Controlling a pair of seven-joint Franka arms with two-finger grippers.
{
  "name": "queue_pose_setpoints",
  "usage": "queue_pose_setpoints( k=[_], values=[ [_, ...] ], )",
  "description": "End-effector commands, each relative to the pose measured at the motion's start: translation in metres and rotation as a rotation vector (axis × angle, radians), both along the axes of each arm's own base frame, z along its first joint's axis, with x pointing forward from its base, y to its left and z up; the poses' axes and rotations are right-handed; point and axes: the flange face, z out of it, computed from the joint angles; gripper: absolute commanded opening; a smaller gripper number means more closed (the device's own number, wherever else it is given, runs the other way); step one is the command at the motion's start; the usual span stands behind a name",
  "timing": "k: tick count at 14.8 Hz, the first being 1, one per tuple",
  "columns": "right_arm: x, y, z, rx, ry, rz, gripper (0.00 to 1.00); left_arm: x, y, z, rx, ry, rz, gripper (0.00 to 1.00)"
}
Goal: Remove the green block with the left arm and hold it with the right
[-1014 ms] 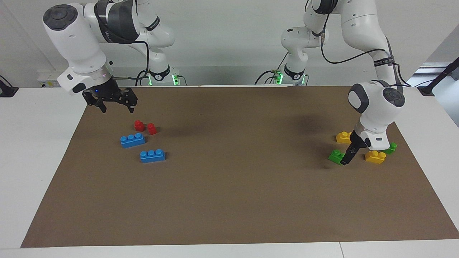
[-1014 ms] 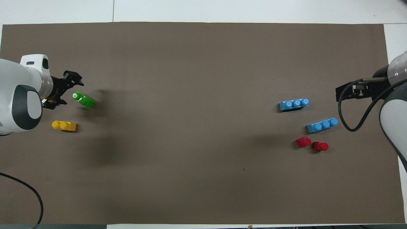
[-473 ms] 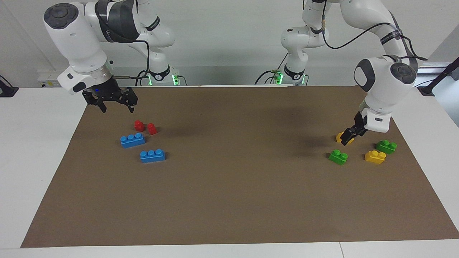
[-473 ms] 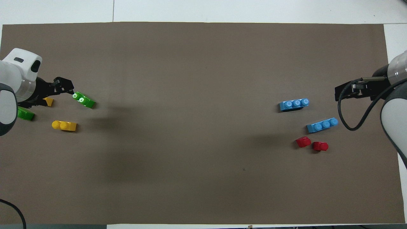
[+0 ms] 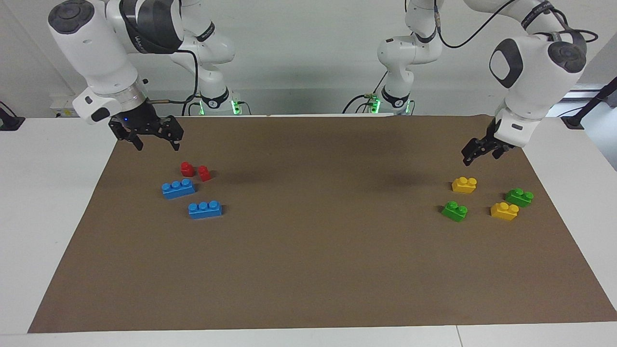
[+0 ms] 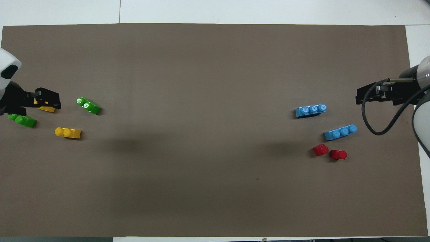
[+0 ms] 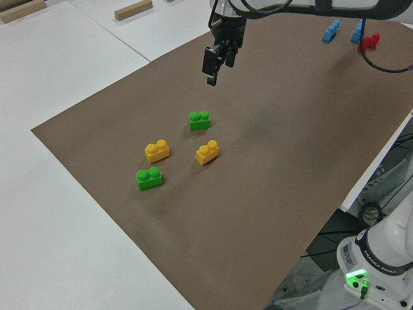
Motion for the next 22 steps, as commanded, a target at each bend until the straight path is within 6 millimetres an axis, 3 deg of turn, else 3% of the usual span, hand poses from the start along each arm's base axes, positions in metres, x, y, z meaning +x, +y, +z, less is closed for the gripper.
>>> queue_pose_setpoints(
  k=[1,4,22],
  values=[
    [0.001,-0.002,0.003,0.015,0.014,-0.027,1.0,-0.007,-0.003,0.039,0.004,0.042,-0.063,1.0],
    [0.001,-0.003,0.003,0.013,0.014,-0.029,1.0,-0.012,-0.016,0.043,0.002,0.063,-0.115,1.0],
    [0.002,-0.002,0.002,0.009,0.012,-0.024,1.0,-0.013,-0.027,0.057,-0.078,0.034,-0.137,1.0]
  ],
)
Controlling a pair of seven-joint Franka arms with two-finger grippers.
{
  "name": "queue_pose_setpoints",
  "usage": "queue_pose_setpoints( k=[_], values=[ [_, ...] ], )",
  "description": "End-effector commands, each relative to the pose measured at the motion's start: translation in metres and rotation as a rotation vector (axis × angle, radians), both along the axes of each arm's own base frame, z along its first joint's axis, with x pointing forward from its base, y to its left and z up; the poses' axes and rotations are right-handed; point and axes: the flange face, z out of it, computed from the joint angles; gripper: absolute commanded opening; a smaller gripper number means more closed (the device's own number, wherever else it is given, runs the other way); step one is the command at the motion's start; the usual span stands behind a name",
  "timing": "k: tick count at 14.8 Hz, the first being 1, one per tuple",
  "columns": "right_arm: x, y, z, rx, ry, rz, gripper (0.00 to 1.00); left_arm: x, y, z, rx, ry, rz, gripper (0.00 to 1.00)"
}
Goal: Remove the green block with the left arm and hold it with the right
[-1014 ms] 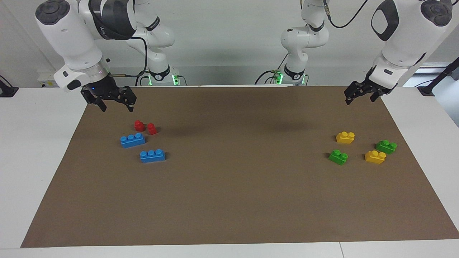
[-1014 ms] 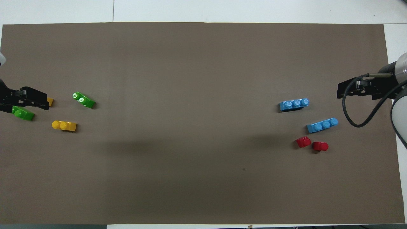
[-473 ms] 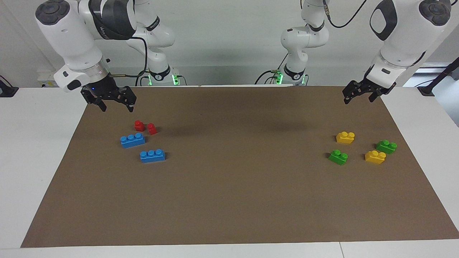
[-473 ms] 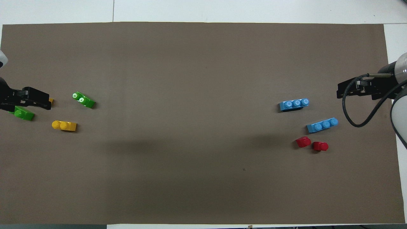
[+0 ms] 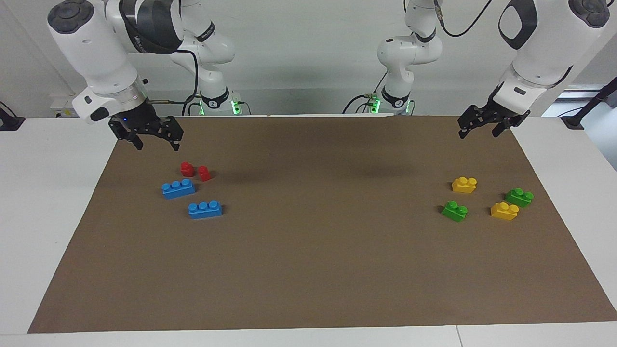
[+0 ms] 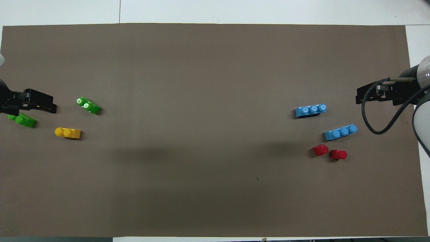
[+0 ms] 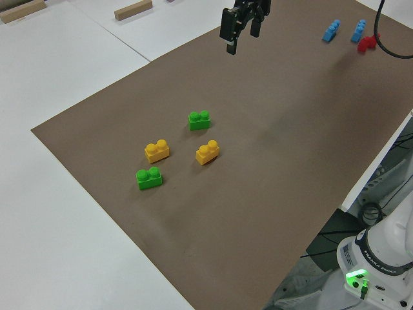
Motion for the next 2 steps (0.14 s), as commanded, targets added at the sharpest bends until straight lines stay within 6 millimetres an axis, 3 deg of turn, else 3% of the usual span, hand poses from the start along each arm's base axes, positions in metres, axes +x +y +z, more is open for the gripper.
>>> queue_pose_setpoints(
  k=[1,2],
  values=[
    [0.0017,0.0002,0.0023,0.006,0.009,-0.014,1.0,-0.0017,-0.002,0.0055,-0.011,0.01,-0.016,1.0],
    [0.0012,0.0002,0.0,0.006,0.015,-0.014,1.0,-0.0016,-0.0011,0.0055,-0.011,0.01,-0.015,1.0]
  ],
)
